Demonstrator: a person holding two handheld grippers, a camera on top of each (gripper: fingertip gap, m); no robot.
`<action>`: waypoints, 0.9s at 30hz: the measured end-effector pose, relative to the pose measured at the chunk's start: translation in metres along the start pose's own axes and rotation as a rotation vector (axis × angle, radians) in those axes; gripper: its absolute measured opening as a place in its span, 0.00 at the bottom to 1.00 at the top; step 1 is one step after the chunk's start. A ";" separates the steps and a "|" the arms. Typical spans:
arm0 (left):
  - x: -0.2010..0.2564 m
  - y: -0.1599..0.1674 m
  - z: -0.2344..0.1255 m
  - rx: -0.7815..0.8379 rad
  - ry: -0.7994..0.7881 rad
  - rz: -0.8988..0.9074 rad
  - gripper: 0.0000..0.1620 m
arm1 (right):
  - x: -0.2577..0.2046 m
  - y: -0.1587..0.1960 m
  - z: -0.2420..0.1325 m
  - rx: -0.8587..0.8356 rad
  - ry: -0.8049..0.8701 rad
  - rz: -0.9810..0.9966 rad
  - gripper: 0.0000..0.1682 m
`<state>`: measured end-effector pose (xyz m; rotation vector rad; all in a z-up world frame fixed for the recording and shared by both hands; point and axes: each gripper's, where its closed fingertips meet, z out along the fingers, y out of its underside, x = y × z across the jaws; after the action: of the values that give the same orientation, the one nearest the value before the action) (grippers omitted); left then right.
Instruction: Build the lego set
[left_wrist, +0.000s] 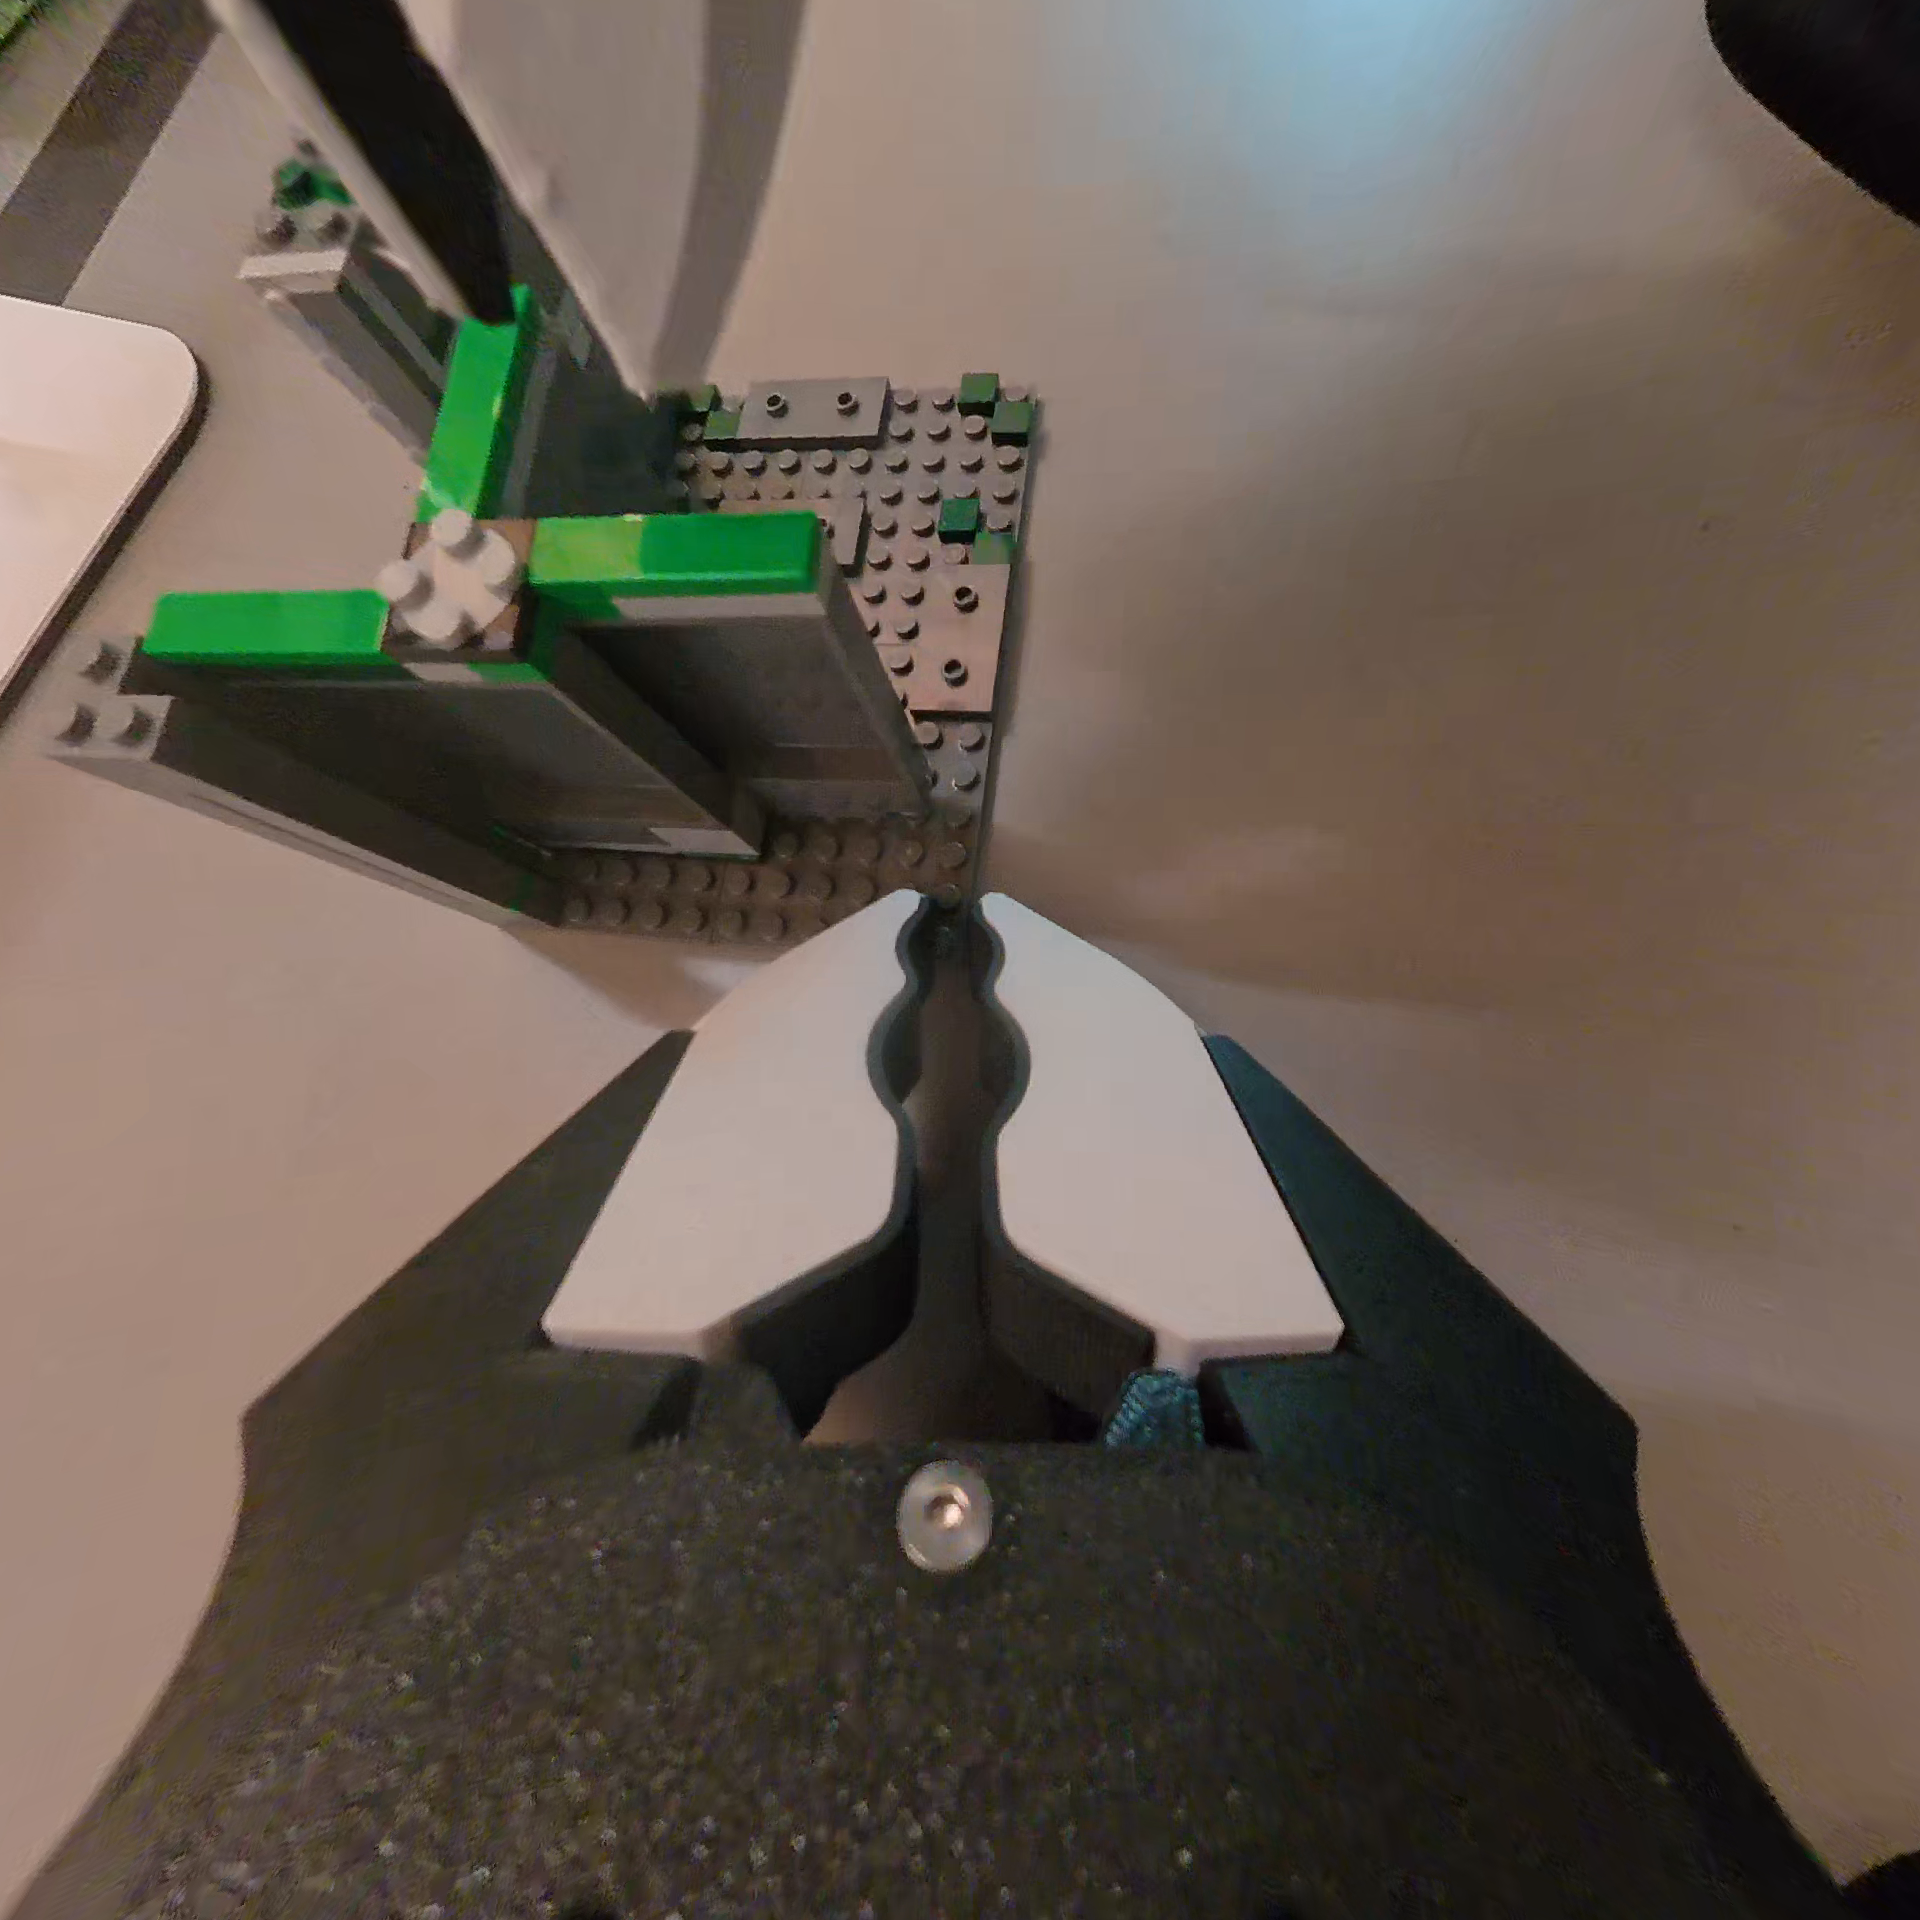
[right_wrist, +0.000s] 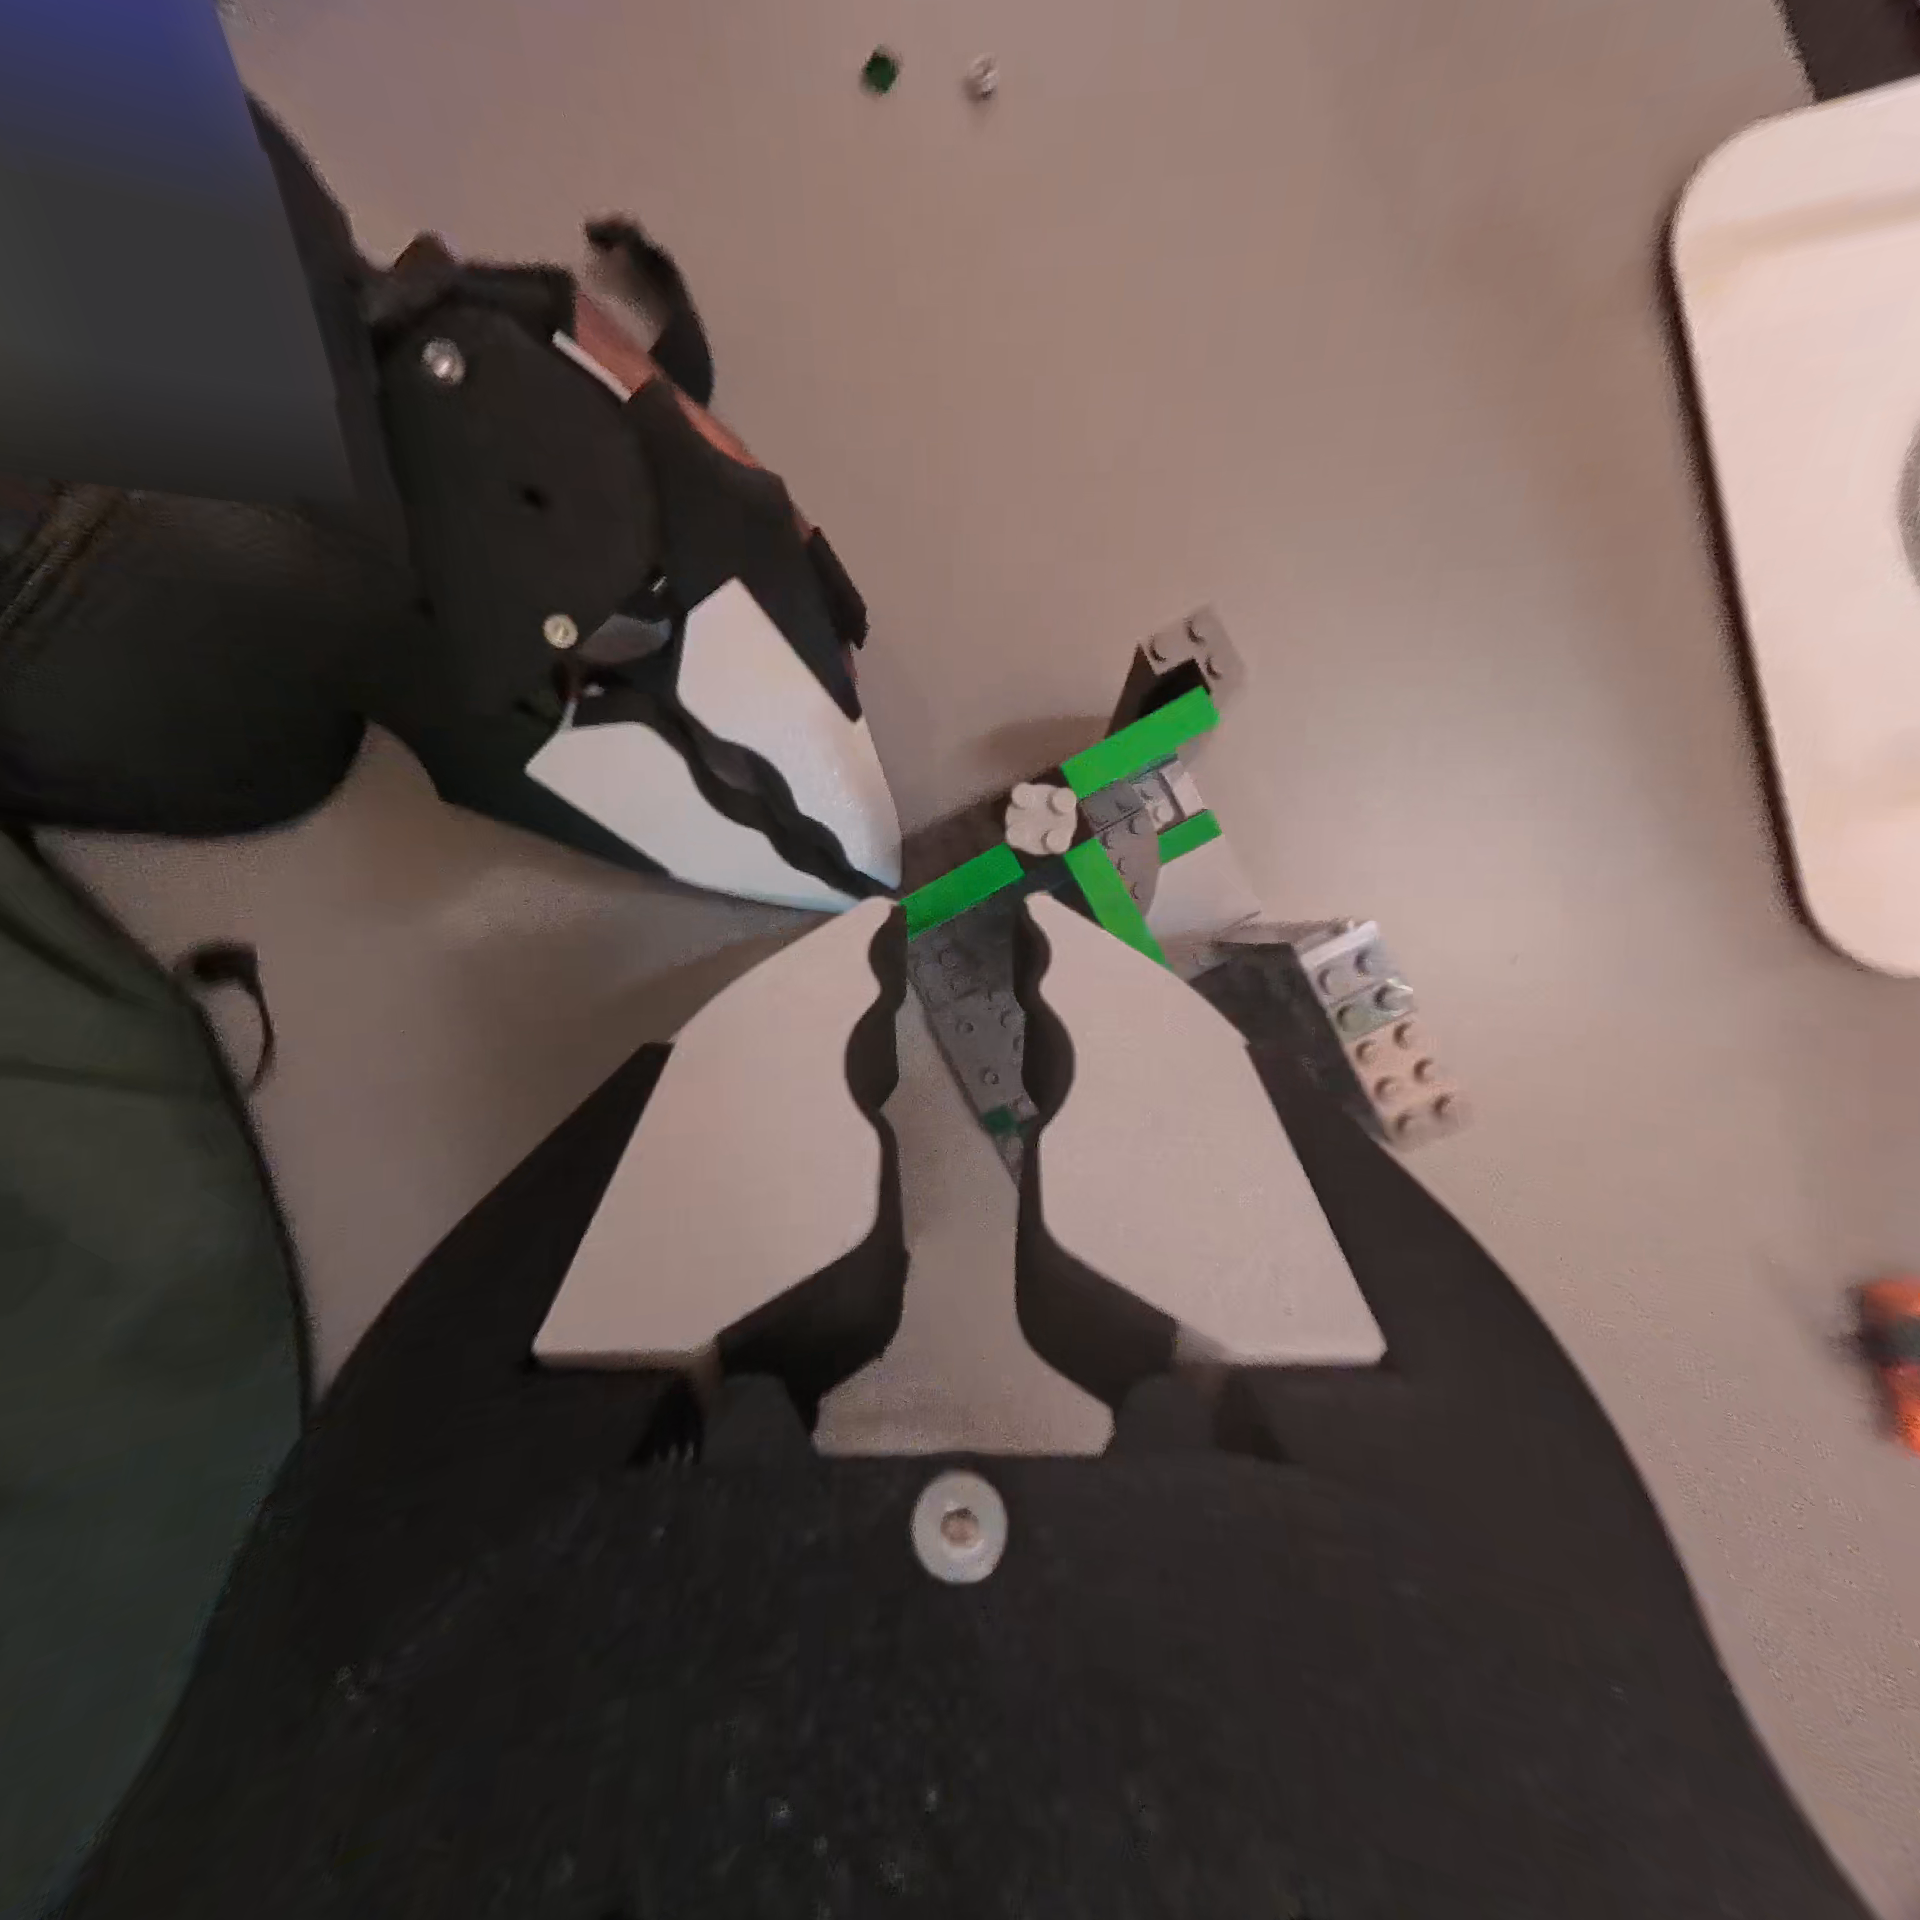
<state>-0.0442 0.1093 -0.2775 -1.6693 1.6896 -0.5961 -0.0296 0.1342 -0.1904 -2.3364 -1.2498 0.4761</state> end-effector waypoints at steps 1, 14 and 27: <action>0.000 0.000 0.000 0.000 -0.001 0.000 0.03 | 0.000 0.001 0.002 0.037 0.010 0.055 0.11; -0.002 0.000 -0.001 0.006 -0.015 -0.007 0.03 | -0.005 0.010 0.021 0.074 -0.072 0.383 0.09; -0.002 0.000 -0.001 -0.003 -0.014 0.000 0.03 | -0.009 0.009 0.024 0.107 -0.186 0.524 0.09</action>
<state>-0.0449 0.1107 -0.2772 -1.6715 1.6813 -0.5811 -0.0395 0.1274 -0.2144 -2.5584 -0.6440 0.9210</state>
